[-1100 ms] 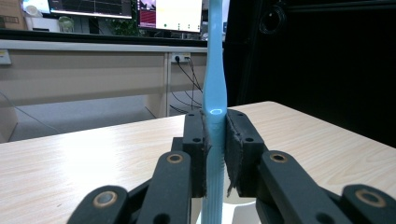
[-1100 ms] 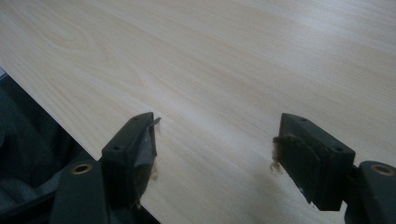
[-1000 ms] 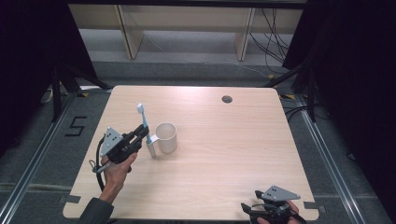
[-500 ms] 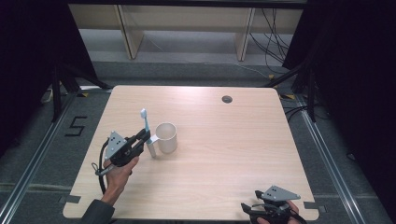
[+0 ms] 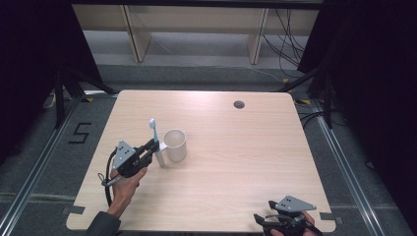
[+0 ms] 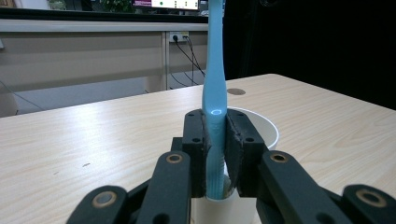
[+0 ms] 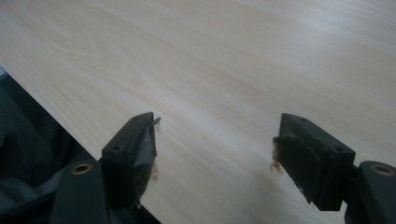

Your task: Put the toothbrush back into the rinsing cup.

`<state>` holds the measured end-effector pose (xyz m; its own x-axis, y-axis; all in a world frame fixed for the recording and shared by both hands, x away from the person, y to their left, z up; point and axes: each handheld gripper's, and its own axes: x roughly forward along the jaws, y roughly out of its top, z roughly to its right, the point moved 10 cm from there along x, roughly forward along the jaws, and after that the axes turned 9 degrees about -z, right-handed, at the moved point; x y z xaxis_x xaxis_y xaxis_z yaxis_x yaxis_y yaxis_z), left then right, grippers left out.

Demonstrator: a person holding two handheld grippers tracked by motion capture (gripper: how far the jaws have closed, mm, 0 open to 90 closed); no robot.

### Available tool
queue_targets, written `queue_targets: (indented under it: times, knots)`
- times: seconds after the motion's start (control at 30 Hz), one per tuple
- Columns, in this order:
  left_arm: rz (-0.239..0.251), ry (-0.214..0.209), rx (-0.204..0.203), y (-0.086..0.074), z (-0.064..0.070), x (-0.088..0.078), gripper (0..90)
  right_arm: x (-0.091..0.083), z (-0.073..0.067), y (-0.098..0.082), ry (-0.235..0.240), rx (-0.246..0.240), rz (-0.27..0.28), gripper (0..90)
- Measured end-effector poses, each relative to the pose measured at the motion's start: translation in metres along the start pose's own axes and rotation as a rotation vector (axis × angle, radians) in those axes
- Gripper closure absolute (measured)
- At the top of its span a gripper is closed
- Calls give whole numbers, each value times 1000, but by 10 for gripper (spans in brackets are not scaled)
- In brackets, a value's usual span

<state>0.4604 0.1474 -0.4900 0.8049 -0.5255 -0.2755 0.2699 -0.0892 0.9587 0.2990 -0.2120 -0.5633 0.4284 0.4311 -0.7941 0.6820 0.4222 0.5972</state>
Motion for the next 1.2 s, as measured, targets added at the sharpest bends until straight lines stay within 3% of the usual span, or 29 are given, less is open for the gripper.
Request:
queue_targets:
  times: [0.1, 0.13, 0.43, 0.53, 0.83, 1.2]
  knots:
    - [-8, 2, -1, -2, -1, 0, 783, 0, 2, 0, -10, -17, 3, 293]
    - [-11, 1, -2, -3, -1, 0, 783, 0, 0, -1, -4, 11, -5, 293]
    - [-25, 10, -5, -6, -2, 1, 775, 0, 2, 1, -9, -15, 5, 293]
    - [-27, 15, 13, -6, -2, 0, 766, 0, 1, 0, 1, -6, -1, 293]
    - [-10, 40, 26, -2, -3, -5, 542, 0, 2, 1, -10, -17, 5, 293]
    - [-24, 15, 17, 2, 0, -9, 500, 0, 2, 1, -9, -13, 7, 293]
